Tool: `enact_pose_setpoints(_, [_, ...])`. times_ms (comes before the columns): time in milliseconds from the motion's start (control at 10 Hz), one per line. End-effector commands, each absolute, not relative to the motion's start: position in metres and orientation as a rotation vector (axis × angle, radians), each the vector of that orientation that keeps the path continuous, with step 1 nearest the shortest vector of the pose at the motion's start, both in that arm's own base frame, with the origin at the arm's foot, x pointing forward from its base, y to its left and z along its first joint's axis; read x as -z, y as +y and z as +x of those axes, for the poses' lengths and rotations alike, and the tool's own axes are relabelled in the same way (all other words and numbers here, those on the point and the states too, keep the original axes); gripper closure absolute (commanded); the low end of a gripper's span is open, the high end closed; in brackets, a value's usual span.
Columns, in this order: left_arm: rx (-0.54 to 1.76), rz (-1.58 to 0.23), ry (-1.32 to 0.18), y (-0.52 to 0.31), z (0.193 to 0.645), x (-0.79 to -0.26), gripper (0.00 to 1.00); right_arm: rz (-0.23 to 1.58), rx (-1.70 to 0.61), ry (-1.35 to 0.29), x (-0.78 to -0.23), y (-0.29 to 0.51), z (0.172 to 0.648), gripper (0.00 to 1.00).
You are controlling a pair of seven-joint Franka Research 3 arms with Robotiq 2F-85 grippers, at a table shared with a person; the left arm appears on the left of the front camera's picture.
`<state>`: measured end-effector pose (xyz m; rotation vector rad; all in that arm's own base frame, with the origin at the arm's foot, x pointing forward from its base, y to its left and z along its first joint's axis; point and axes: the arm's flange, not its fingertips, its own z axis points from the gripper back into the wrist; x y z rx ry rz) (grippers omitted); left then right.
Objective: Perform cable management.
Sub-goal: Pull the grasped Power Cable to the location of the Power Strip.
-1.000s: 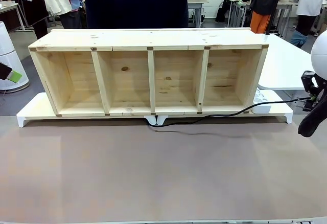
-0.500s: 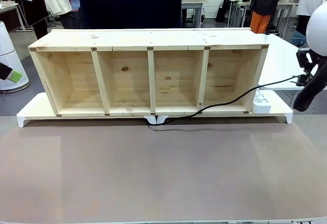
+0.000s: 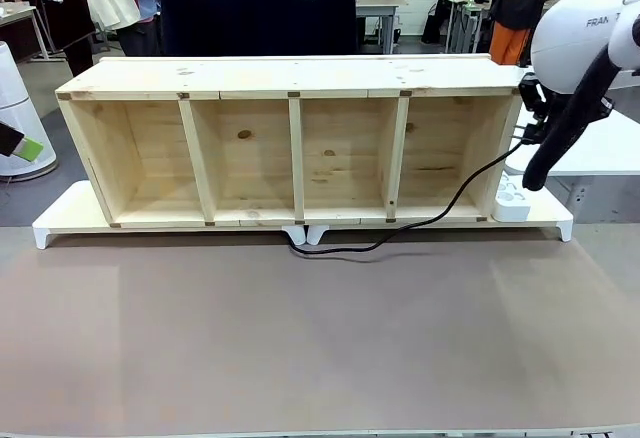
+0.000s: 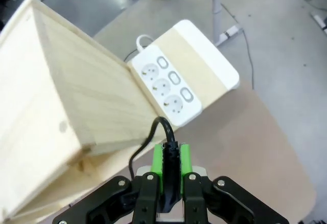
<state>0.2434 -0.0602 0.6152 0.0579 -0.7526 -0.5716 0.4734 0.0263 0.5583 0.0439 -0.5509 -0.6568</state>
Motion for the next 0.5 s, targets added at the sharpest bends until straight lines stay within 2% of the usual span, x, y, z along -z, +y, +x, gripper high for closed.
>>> enact_pose_setpoints(0, [0.565,0.052,-0.757,-0.061,0.244,-0.616,0.00,0.006,0.682,-0.571,-0.564,0.022,0.494,0.85])
enact_pose_setpoints(400, [0.565,0.052,-0.757,-0.061,0.244,-0.616,0.00,-0.020,0.671,-0.555,-0.559,0.009,0.513,0.85])
